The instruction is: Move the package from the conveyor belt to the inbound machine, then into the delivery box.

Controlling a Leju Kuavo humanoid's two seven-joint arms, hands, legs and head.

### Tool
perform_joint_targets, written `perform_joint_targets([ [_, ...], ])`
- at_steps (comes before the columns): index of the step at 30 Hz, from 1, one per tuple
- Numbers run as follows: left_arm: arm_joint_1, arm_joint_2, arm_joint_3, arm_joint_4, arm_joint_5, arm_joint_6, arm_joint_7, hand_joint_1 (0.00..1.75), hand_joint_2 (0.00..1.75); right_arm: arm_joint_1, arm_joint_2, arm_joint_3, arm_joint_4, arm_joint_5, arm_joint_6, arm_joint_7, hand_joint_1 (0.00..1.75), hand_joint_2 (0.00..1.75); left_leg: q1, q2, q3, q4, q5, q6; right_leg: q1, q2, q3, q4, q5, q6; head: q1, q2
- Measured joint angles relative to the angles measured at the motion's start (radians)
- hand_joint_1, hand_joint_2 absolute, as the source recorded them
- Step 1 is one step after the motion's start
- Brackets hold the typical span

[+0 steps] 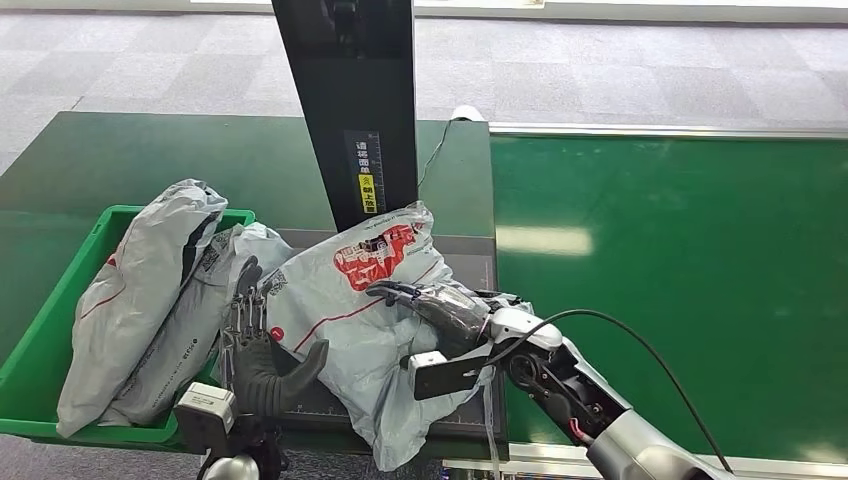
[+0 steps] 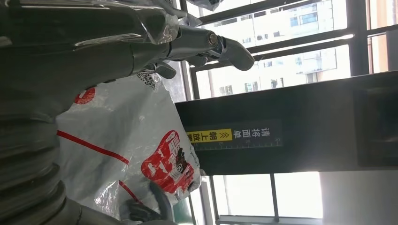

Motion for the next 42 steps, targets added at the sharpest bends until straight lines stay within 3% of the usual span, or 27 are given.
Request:
perform_joint_targets([
  [6, 0.002, 0.001, 0.000, 0.000, 0.005, -0.002, 0.000, 0.00, 1.75, 0.055, -0.016, -0.069, -0.075, -0.007, -0.033, 0.002, 0.00, 1.75, 0.000, 0.000, 0.000, 0.000, 0.000, 0.000, 0.000, 0.000, 0.000, 0.000, 0.000, 0.000, 0.000, 0.000],
  [11, 0.003, 0.001, 0.000, 0.000, 0.008, -0.006, 0.000, 0.00, 1.75, 0.106, -0.018, -0.139, -0.135, -0.002, -0.129, 0.051, 0.00, 1.75, 0.000, -0.001, 0.000, 0.000, 0.000, 0.000, 0.000, 0.000, 0.000, 0.000, 0.000, 0.000, 0.000, 0.000],
  [18, 0.003, 0.001, -0.001, 0.000, 0.017, -0.017, 0.000, 0.00, 1.75, 0.256, 0.000, -0.293, -0.297, -0.024, -0.189, 0.070, 0.00, 1.75, 0.000, 0.000, -0.001, 0.000, 0.000, 0.000, 0.000, 0.000, -0.001, 0.000, 0.000, 0.000, 0.000, 0.000],
  [28, 0.002, 0.001, -0.004, 0.000, 0.018, -0.020, 0.000, 0.00, 1.75, 0.327, 0.020, -0.375, -0.397, -0.043, -0.204, 0.064, 0.00, 1.75, 0.000, 0.000, -0.001, 0.000, 0.000, 0.000, 0.000, 0.000, -0.001, 0.000, 0.000, 0.000, 0.000, 0.000],
  [33, 0.000, 0.001, -0.013, 0.002, 0.005, -0.037, 0.006, 0.00, 1.75, 0.367, 0.054, -0.429, -0.439, -0.170, -0.209, 0.024, 0.00, 1.75, 0.000, 0.000, -0.001, 0.000, 0.000, 0.000, 0.000, 0.000, -0.001, 0.000, 0.000, 0.000, 0.000, 0.000],
  [37, -0.004, 0.015, -0.052, 0.013, -0.133, -0.107, 0.064, 0.00, 1.75, 0.394, 0.081, -0.484, -0.465, -0.263, -0.143, 0.007, 0.00, 1.75, 0.000, 0.000, -0.001, 0.000, 0.000, 0.000, 0.000, 0.000, -0.001, 0.000, 0.000, 0.000, 0.000, 0.000],
  [42, -0.033, 0.034, -0.145, 0.092, -0.416, -0.172, 0.223, 0.00, 1.75, 0.411, 0.114, -0.539, -0.467, -0.299, -0.052, -0.005, 0.00, 1.75, 0.000, 0.000, -0.001, 0.000, 0.000, 0.000, 0.000, 0.000, -0.001, 0.000, 0.000, 0.000, 0.000, 0.000],
])
